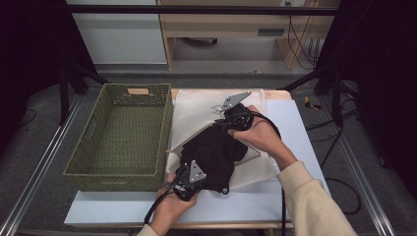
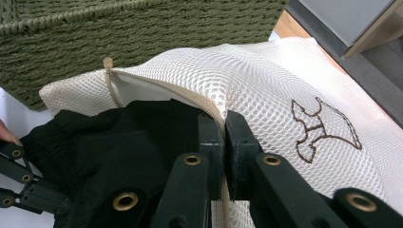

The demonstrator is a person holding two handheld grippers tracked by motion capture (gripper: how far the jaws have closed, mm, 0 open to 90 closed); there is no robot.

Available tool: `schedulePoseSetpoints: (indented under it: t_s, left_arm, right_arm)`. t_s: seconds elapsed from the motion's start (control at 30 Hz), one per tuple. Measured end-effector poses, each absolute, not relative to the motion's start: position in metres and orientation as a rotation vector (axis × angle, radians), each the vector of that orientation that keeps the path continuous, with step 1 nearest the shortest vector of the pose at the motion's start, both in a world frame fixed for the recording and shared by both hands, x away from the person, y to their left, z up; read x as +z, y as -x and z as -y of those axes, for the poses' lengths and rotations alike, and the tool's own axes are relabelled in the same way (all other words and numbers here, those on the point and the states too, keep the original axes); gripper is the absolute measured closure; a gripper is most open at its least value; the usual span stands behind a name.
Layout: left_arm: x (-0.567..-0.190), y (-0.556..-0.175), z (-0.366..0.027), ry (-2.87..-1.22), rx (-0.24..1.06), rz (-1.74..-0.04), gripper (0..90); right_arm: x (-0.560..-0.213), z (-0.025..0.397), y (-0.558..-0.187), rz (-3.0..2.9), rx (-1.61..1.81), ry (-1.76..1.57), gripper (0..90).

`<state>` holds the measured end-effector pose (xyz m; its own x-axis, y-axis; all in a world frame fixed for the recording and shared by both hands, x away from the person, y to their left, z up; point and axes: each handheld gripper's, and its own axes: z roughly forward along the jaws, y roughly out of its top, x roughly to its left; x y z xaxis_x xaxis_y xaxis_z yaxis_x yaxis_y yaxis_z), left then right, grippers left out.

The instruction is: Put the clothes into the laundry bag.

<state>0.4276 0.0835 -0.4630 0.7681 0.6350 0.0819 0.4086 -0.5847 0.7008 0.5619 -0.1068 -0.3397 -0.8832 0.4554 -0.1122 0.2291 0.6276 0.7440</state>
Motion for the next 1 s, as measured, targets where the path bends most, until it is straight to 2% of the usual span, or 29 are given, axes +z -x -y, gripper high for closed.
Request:
schedulePoseSetpoints:
  t_s: [1.0]
  left_arm:
    - [-0.457,-0.445,-0.073,-2.227,0.458,-0.804,89.9]
  right_arm:
    - [-0.342,0.105,-0.56,-2.573,1.109,-0.542,87.0]
